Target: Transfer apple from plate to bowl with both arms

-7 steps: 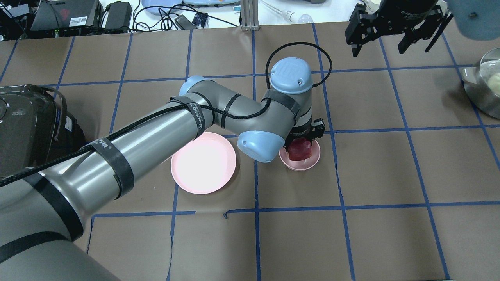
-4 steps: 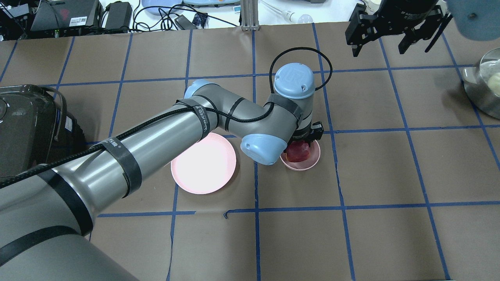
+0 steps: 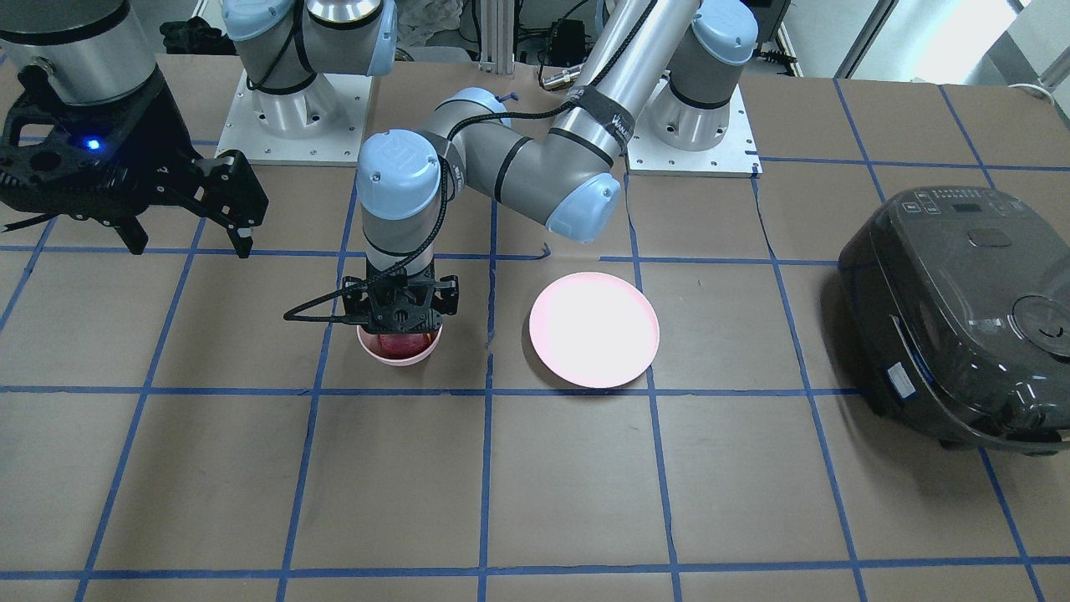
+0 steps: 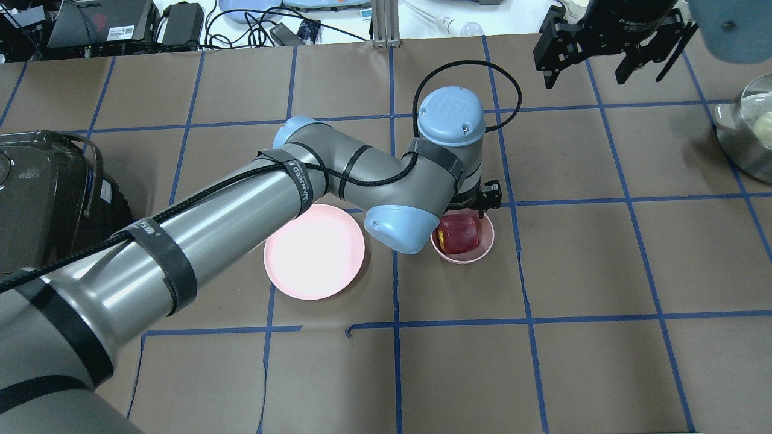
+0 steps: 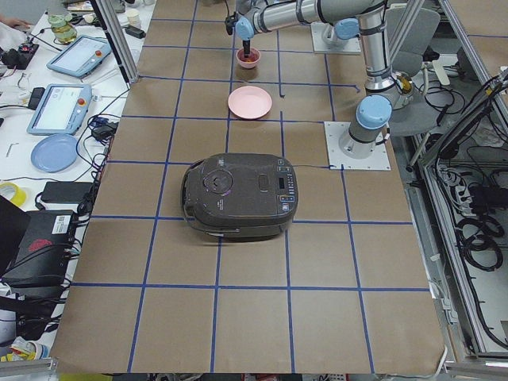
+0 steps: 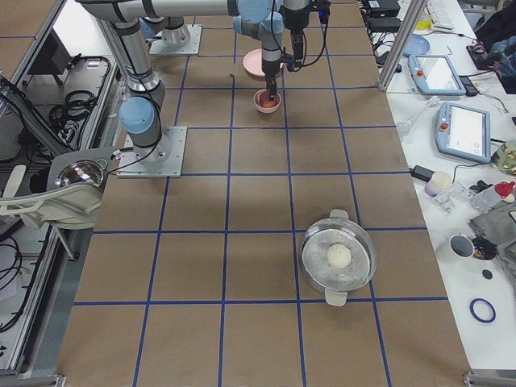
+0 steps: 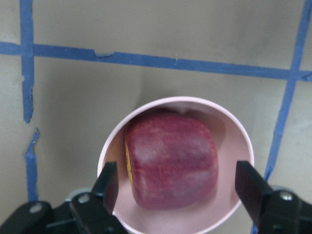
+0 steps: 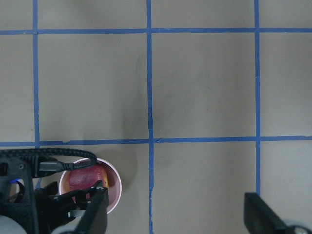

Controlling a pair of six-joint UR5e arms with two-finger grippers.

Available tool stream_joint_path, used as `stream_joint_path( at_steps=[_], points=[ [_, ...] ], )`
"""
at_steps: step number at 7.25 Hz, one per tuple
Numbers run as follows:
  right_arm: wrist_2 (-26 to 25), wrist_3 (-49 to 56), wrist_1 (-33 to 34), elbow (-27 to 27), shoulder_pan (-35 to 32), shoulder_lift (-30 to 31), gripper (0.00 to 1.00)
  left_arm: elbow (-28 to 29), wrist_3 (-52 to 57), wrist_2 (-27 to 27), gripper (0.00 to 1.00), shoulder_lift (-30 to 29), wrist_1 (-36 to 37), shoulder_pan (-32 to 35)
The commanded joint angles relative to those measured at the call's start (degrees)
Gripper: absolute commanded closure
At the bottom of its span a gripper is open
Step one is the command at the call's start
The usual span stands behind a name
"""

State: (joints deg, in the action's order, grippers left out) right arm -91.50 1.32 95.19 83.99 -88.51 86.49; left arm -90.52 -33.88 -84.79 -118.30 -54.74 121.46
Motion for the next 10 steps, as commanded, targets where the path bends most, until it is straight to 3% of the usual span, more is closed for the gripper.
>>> stream_joint_path(
  at_steps=[1, 3, 5, 6, 8, 10],
  points=[
    [0.1, 0.0, 0.0, 0.0, 0.0, 0.0, 0.0, -1.1, 9.7, 0.2, 0.0, 3.2, -2.0, -5.4],
    [0.1, 0.0, 0.0, 0.0, 0.0, 0.0, 0.0, -3.3, 20.1, -0.1, 0.0, 7.6, -3.9, -10.3],
    [0.1, 0.0, 0.0, 0.0, 0.0, 0.0, 0.0, -3.4, 32.5, -0.2, 0.0, 13.7, -12.6, -18.0],
    [-0.1, 0.0, 0.0, 0.0, 0.1, 0.0, 0.0, -3.3, 34.0, -0.3, 0.0, 16.7, -15.2, -21.1],
    [0.0, 0.0, 0.0, 0.0, 0.2, 0.0, 0.0, -1.7, 37.5, -6.3, 0.0, 22.7, -21.9, -26.6],
    [0.0, 0.0, 0.0, 0.0, 0.1, 0.0, 0.0, 2.0, 38.4, -5.8, 0.0, 26.4, -29.4, -31.6]
  ],
)
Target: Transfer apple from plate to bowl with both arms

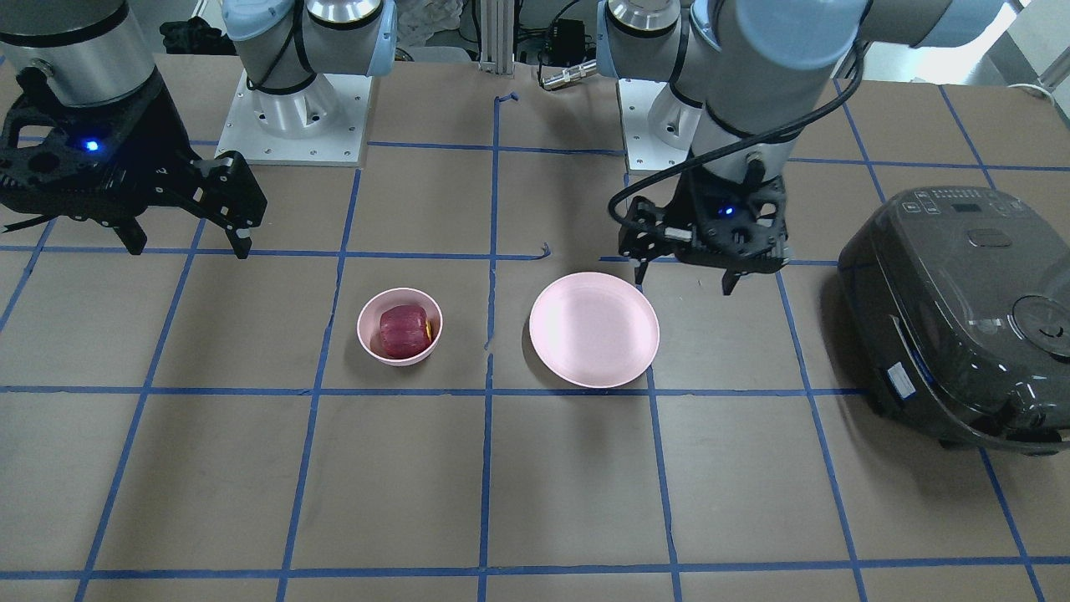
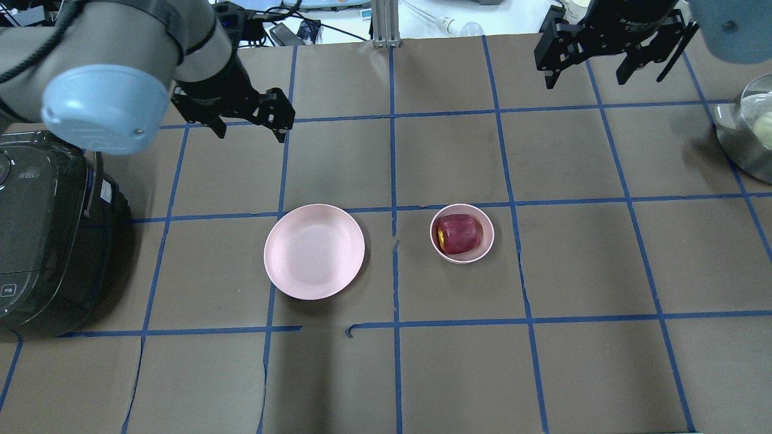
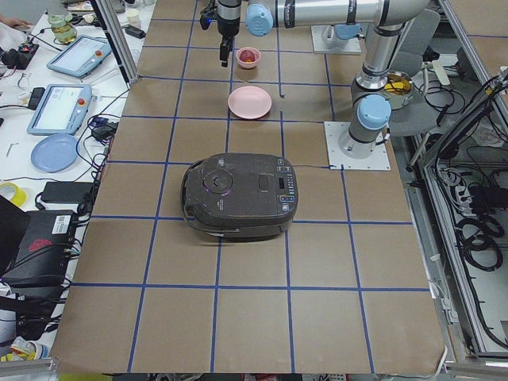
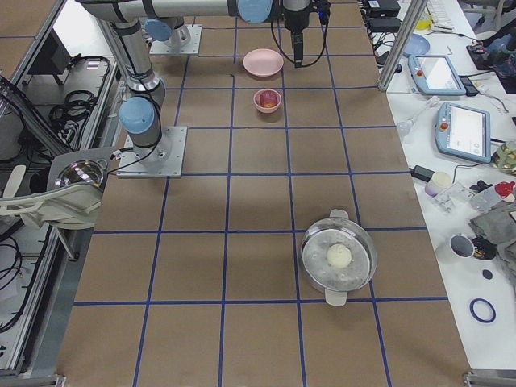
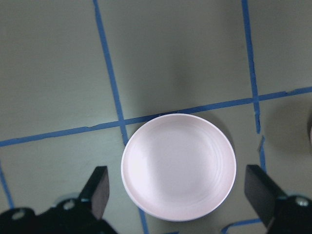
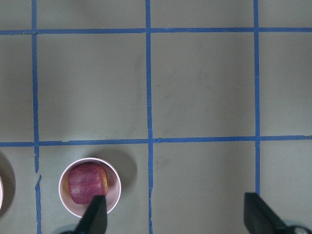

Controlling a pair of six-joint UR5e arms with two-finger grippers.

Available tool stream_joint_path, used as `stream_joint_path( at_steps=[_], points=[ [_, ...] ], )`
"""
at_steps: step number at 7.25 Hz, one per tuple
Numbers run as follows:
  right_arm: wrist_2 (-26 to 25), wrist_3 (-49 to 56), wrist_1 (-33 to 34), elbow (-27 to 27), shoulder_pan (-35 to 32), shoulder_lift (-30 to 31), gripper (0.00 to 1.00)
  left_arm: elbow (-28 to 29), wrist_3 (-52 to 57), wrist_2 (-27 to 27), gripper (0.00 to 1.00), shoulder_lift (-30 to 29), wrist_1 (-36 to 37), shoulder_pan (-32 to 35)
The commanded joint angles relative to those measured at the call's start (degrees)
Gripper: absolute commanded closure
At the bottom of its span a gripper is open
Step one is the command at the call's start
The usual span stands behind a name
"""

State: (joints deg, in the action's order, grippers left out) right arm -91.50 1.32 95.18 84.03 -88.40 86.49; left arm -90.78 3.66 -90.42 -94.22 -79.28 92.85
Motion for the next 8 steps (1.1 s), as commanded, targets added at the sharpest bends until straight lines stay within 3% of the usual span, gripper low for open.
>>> stream_joint_path(
  at_steps=[1, 8],
  points=[
    [0.0, 0.0, 0.0, 0.1, -0.1, 0.0, 0.0, 3.3, 1.1, -0.2, 0.0, 2.6, -5.7, -4.2],
    [0.1, 0.0, 0.0, 0.1, -0.1, 0.0, 0.0, 3.4, 1.2, -0.1, 0.0, 2.6, -6.2, -5.4]
  ],
)
